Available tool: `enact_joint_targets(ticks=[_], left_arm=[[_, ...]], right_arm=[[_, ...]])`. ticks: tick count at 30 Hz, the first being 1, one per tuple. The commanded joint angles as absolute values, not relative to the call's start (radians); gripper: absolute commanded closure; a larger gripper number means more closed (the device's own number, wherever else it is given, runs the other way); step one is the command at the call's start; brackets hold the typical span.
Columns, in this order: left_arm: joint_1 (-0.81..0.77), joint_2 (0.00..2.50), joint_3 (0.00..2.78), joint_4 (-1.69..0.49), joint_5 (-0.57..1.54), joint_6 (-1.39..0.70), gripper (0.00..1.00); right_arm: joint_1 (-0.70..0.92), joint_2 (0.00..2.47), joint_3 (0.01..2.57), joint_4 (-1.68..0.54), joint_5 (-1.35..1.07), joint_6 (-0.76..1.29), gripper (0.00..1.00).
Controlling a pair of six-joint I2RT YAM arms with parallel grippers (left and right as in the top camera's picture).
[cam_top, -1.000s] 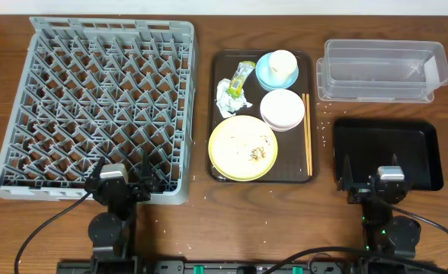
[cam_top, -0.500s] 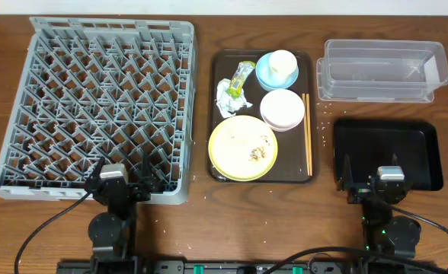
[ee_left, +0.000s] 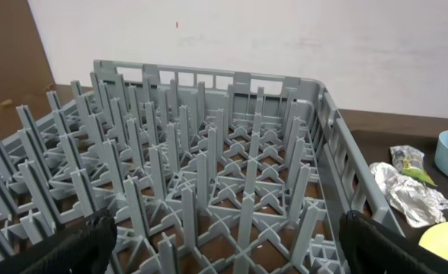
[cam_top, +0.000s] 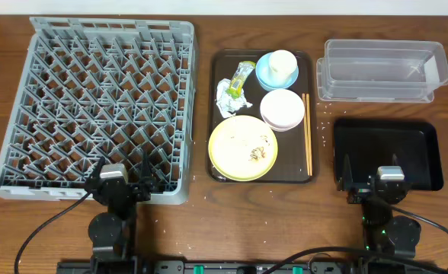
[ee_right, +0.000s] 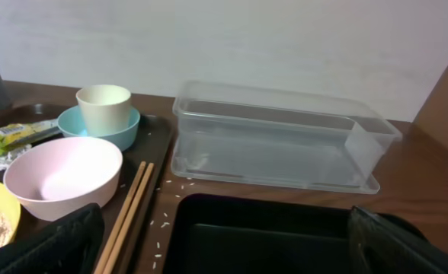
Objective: Sort waste into correct bins and load items into the dishwasher
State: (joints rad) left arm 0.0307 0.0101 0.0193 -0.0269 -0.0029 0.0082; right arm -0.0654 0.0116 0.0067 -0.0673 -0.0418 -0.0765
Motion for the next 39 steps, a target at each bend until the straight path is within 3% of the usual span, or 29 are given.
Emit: enact_joint_targets(ticks=[1, 27, 34, 39], left_arm=[[0.027, 0.004, 0.004, -0.073, -0.011, 0.026, 0.06], [0.027, 0.004, 0.004, -0.072, -0.006, 0.022, 0.06], [0.027, 0.004, 0.004, -0.046, 0.272, -0.301, 0.06], [0.027, 0.004, 0.004, -0.037, 0.33, -0.358, 0.06]], right_arm=[[-0.075, 0.006, 0.006, -0.072, -0.046, -0.065, 0.01], [-0.075, 0.006, 0.006, -0.072, -0.046, -0.065, 0.01], [-0.075, 0.006, 0.006, -0.072, -0.046, -0.064, 0.01], [-0.075, 0.006, 0.006, -0.072, -0.046, -0.064, 0.01]])
